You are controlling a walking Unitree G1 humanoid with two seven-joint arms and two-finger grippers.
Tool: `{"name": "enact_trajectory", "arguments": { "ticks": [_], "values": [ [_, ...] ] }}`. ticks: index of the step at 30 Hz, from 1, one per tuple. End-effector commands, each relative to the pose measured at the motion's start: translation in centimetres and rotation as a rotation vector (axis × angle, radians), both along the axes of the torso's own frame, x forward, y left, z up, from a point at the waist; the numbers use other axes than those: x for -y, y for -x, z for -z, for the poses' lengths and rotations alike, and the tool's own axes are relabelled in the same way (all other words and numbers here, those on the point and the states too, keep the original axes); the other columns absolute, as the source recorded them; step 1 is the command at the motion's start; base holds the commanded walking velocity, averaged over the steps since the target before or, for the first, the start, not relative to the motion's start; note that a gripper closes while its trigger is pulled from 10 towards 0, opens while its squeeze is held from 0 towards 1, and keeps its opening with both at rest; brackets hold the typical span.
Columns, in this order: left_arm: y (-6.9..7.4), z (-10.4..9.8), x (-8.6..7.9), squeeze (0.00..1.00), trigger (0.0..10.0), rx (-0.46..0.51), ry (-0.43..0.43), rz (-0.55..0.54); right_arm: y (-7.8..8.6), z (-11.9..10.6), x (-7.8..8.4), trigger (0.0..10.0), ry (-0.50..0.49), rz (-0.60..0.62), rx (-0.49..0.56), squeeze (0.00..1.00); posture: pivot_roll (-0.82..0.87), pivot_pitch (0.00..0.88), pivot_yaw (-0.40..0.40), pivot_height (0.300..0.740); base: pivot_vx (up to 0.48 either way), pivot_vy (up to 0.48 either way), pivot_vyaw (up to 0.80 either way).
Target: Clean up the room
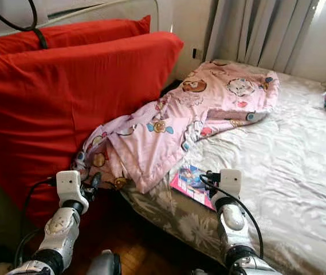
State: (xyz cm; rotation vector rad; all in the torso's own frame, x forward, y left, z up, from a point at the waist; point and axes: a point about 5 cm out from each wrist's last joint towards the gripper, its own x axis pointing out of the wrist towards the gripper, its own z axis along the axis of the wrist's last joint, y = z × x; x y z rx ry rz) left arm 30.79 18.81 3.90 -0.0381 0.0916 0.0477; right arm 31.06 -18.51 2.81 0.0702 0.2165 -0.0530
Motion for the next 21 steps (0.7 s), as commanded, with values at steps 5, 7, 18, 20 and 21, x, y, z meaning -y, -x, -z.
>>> {"name": "enact_trajectory", "arguments": {
  "ticks": [5,7,18,20,21],
  "values": [
    [-0.16,-0.11,0.02,0.0,10.0,-0.003,0.004,0.004,0.04,0.08,0.0,10.0,-0.005,0.005,-0.005,0.0,-0.06,0.0,-0.023,0.612,0.0,0.0,0.0],
    [-0.17,-0.11,0.02,0.0,10.0,-0.004,0.005,0.004,0.14,0.25,0.1,10.0,-0.006,0.005,-0.017,0.0,-0.06,0.0,-0.023,0.612,0.0,0.0,0.0],
    [0.03,0.23,0.47,0.0,10.0,-0.015,0.015,0.017,0.39,0.7,-0.17,10.0,-0.016,-0.012,-0.043,0.0,-0.06,0.0,-0.021,0.612,0.0,0.0,0.0],
    [0.03,0.23,0.49,0.0,10.0,-0.015,0.016,0.018,0.41,0.72,-0.18,10.0,-0.016,-0.013,-0.044,0.0,-0.06,0.0,-0.021,0.612,0.0,0.0,0.0],
    [0.03,0.23,0.49,0.0,10.0,-0.015,0.017,0.019,0.41,0.72,-0.18,10.0,-0.016,-0.014,-0.044,0.0,-0.06,0.0,-0.021,0.612,0.0,0.0,0.0]
  ]
}}
